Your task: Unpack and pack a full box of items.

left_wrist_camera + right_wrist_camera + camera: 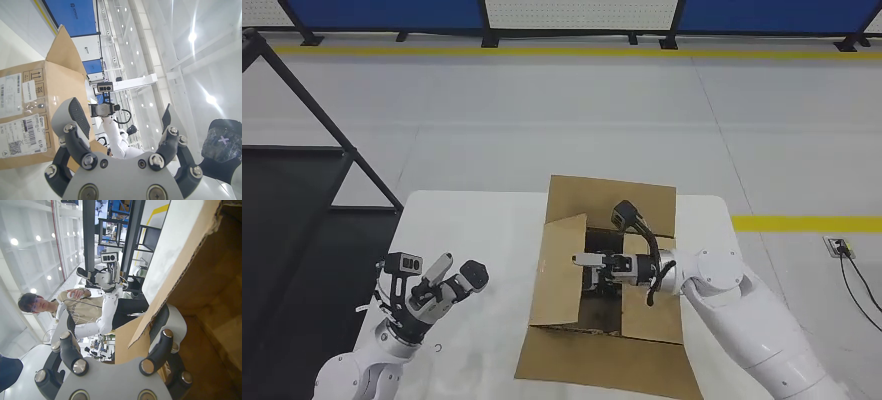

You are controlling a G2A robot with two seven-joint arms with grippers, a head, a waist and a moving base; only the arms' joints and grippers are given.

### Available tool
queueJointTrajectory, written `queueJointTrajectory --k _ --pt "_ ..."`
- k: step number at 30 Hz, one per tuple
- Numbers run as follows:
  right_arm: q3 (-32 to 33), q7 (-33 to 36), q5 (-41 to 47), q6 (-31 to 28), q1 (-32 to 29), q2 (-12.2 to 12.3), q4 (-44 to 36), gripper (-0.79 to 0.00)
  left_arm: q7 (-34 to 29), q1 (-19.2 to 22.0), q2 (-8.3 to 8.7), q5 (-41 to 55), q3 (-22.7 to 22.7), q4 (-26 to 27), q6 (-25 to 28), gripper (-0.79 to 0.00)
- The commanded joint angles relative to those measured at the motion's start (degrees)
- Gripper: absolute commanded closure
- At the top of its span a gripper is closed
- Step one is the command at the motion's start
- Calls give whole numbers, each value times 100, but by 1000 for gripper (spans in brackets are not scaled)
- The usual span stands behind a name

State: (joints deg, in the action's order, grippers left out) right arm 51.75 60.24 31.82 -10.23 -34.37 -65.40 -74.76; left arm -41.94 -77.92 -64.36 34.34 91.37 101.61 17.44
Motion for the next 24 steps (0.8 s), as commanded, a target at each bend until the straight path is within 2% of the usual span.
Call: queueJointTrajectory --k 1,10,12,24 --pt "-74 -110 130 -50 50 -60 -15 -785 -95 -70 11 -16 78 121 46 -785" --pt "-734 -844 258 -145 423 -447 108 -785 -407 -472 53 56 493 429 322 -785" --pt "-862 -806 245 -154 517 -519 166 -785 -395 -548 58 75 575 408 326 -785" --pt "-862 -806 245 -154 517 -519 166 -785 -395 -548 58 75 575 408 326 -785"
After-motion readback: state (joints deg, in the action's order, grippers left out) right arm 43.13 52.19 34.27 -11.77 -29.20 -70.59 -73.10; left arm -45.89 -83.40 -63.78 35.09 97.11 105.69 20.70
